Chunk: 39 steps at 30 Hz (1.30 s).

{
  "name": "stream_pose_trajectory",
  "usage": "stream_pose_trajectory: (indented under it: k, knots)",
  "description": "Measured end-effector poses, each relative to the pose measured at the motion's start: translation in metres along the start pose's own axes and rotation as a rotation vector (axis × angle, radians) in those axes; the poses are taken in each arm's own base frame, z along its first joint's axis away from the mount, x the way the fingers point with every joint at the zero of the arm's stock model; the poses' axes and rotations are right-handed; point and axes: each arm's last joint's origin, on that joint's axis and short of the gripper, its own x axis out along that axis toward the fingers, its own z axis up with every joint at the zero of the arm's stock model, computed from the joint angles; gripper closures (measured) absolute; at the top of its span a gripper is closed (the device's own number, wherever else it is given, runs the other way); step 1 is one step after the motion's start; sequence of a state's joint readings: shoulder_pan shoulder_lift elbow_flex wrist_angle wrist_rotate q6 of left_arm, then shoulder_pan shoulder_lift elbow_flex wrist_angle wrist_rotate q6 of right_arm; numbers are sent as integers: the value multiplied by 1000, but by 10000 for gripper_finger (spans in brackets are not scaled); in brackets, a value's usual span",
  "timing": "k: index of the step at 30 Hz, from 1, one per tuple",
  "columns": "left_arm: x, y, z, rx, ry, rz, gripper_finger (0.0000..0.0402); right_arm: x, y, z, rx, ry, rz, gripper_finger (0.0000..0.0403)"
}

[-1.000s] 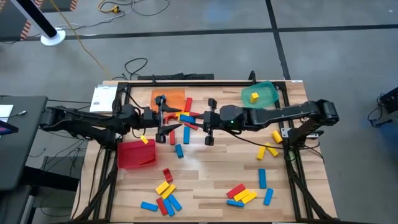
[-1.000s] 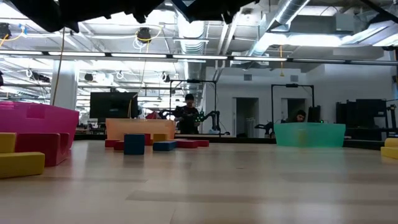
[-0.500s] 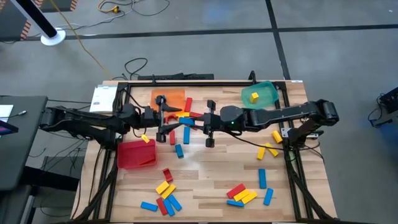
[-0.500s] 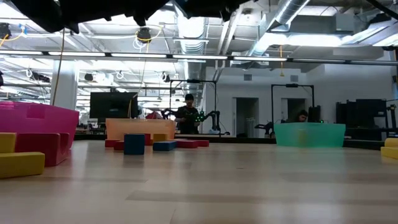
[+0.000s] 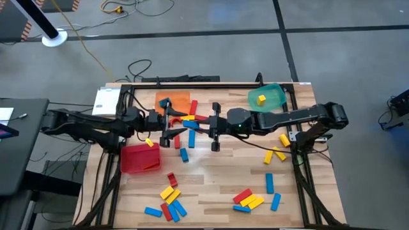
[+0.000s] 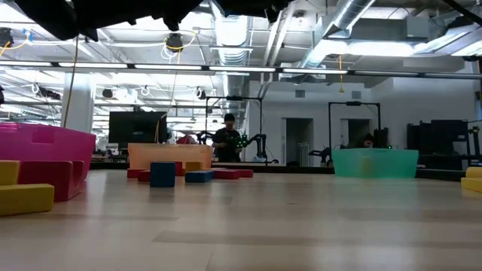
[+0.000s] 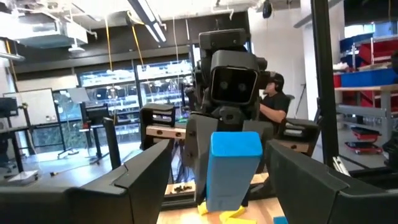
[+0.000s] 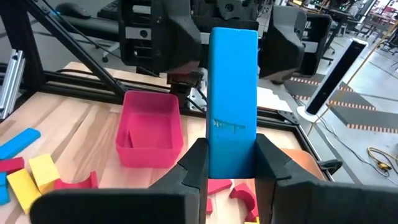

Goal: Sort blocks
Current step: Put the blue block into the orange bin

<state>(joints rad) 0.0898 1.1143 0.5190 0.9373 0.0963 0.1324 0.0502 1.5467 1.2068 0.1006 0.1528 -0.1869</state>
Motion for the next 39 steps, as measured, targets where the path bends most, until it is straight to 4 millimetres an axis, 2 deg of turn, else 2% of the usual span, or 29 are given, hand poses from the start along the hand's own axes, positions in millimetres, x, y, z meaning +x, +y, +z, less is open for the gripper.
stream_pose_trajectory:
  k: [6, 15, 25, 32, 39]
  knots:
    - [6, -1, -12, -16, 14, 16, 160, 0, -1, 1, 5, -14, -4, 321]
    - [10, -2, -16, -9, -25, -1, 252, 0, -3, -1, 4, 4, -9, 321]
    - [10, -2, -17, 11, -15, -1, 297, 1, -7, -3, 12, 23, -19, 318]
    - [9, 6, -24, 38, 46, 54, 297, 1, -13, -8, 66, 68, -67, 262]
    - [4, 28, -30, 77, 143, 221, 297, 1, -23, -20, 139, 176, -126, 208]
